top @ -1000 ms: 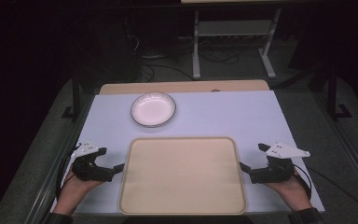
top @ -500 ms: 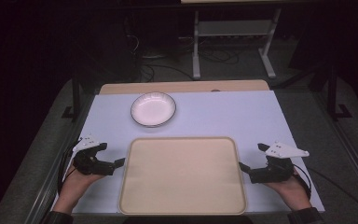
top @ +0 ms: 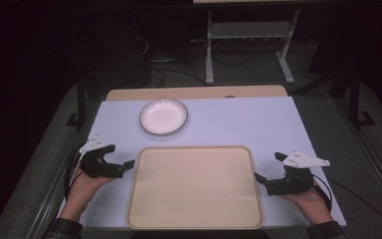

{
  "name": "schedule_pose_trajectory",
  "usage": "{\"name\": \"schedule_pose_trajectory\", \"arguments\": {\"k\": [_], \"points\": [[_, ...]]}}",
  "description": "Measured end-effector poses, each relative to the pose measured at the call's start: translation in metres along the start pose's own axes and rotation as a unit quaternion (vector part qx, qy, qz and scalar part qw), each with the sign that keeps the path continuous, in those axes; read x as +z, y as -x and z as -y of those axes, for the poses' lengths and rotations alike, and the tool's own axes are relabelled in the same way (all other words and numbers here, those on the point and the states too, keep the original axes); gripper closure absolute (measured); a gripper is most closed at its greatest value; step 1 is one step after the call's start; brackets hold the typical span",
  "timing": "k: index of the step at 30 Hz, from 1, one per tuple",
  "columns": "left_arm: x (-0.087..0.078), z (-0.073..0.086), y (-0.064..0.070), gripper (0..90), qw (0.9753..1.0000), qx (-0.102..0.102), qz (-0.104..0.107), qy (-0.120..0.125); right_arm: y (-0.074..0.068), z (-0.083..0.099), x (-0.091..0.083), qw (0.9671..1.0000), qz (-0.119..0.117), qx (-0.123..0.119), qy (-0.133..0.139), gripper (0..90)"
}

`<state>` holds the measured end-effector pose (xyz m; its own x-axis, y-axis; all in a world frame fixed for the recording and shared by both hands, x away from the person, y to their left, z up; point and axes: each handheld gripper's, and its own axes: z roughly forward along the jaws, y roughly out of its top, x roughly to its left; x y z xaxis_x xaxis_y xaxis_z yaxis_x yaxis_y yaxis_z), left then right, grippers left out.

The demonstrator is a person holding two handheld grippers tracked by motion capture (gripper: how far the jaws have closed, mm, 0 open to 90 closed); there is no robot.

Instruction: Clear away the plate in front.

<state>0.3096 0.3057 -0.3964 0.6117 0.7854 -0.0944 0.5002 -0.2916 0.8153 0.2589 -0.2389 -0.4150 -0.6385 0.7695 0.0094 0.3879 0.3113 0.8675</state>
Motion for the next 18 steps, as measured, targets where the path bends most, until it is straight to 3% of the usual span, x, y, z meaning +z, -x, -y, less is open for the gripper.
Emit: {"name": "schedule_pose_trajectory", "arguments": {"k": [18], "points": [[0.017,-0.016,-0.007,0.0,1.0000,-0.005,-0.007,-0.004,-0.002,-0.003,0.001,1.0000,0.003,-0.006,-0.007,1.2]]}}
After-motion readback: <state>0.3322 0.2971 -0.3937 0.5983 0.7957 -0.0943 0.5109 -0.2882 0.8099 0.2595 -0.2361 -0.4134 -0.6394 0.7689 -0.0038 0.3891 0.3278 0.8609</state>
